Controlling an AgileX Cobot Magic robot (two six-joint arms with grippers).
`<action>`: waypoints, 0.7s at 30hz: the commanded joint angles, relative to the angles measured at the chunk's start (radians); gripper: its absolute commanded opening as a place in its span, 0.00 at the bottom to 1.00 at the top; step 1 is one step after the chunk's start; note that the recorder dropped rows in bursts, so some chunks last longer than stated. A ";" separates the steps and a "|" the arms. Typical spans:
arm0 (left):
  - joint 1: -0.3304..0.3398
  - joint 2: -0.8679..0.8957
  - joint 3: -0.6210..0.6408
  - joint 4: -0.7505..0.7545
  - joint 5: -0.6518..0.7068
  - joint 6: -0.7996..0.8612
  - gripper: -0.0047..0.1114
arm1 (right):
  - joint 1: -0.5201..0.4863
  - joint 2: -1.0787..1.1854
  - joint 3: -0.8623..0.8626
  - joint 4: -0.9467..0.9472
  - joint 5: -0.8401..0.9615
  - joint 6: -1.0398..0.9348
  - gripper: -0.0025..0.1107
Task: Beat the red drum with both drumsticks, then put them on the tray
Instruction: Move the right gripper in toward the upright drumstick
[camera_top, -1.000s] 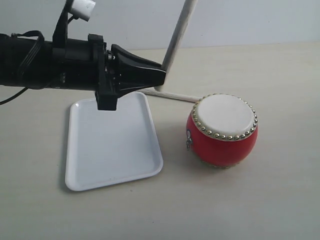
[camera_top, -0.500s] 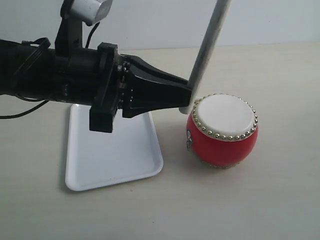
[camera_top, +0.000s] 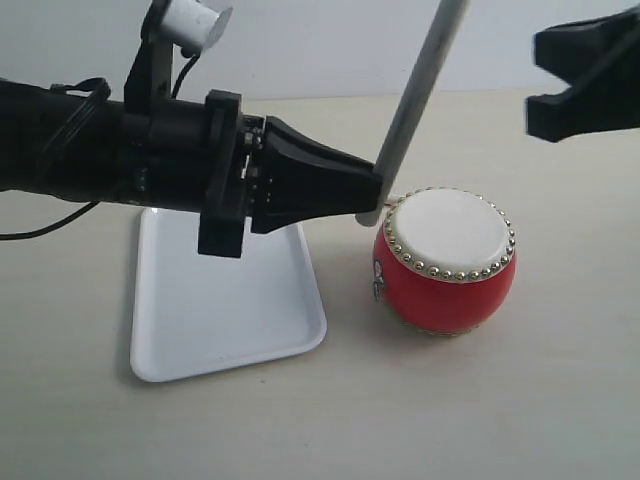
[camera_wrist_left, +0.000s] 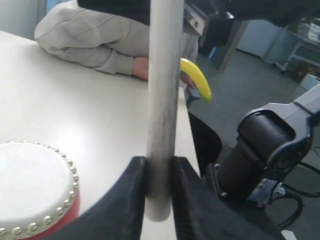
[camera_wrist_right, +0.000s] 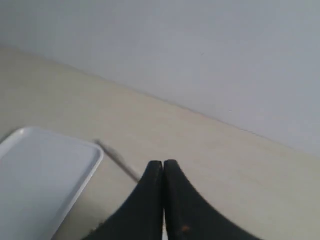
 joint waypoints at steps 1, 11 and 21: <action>0.058 -0.003 0.001 -0.016 -0.021 -0.012 0.04 | -0.069 0.235 -0.189 -0.019 0.249 -0.138 0.02; 0.183 -0.003 0.001 -0.016 -0.010 -0.034 0.04 | -0.249 0.507 -0.371 0.391 0.819 -0.473 0.02; 0.212 -0.003 0.001 -0.016 0.000 -0.017 0.04 | -0.309 0.600 -0.310 0.765 1.117 -0.910 0.02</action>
